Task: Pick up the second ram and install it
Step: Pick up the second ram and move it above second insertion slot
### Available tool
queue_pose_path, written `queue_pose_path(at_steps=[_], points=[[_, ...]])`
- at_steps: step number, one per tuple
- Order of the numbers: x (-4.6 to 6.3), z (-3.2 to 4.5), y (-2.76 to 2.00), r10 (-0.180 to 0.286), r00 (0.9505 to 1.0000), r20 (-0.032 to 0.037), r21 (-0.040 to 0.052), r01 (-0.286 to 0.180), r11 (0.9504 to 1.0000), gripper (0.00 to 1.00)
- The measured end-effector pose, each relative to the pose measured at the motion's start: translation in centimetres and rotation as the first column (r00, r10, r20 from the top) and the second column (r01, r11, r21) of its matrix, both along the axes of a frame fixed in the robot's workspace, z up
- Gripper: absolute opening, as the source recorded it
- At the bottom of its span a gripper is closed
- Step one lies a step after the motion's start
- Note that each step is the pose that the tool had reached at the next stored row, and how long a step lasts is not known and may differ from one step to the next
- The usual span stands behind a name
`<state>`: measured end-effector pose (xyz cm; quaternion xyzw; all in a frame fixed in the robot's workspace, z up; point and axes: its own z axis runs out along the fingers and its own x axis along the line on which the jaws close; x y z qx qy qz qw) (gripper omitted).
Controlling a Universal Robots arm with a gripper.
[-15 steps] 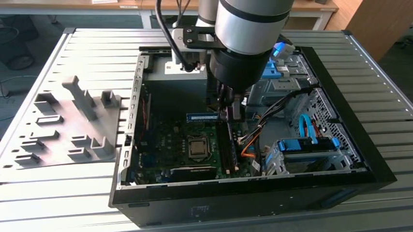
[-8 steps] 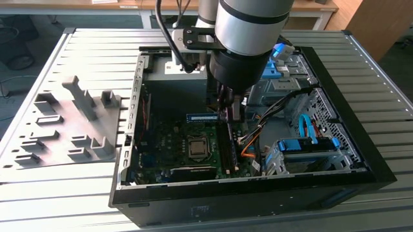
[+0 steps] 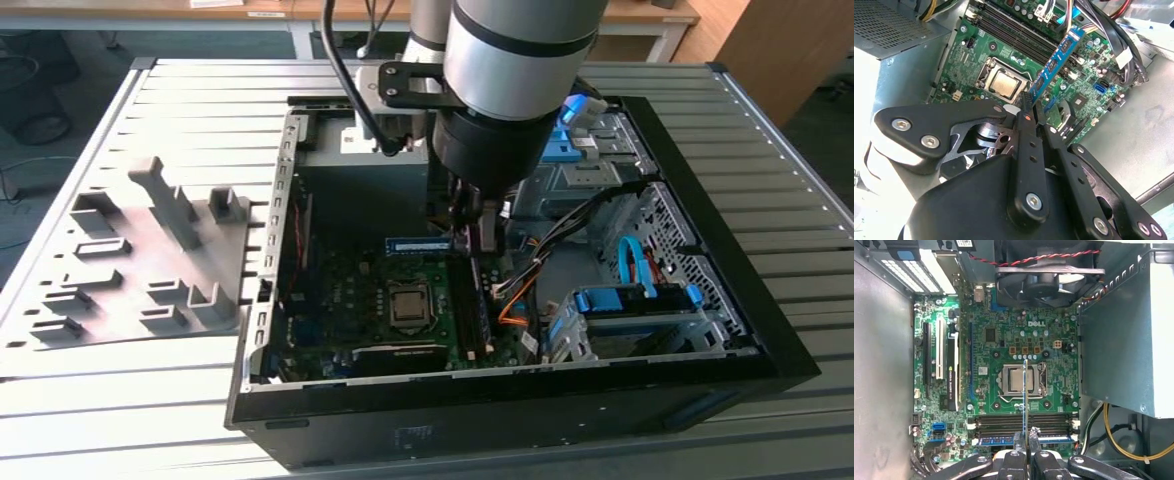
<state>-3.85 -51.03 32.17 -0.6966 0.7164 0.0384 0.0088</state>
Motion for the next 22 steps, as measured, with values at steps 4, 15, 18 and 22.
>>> queue_pose_path(at_steps=[4, 15, 18, 22], points=[[-0.2, -0.17, 0.00, 0.000, 1.0000, 0.0000, -0.0001, 0.000, 1.0000, 0.14], [-0.2, -0.70, 0.00, 0.000, 1.0000, 0.0000, 0.0000, 0.000, 1.0000, 0.14], [-0.3, -1.05, 0.00, 0.000, 1.0000, 0.0000, 0.0000, 0.000, 1.0000, 0.14], [-0.4, -1.54, -0.01, 0.000, 1.0000, 0.0000, 0.0001, 0.000, 1.0000, 0.14]])
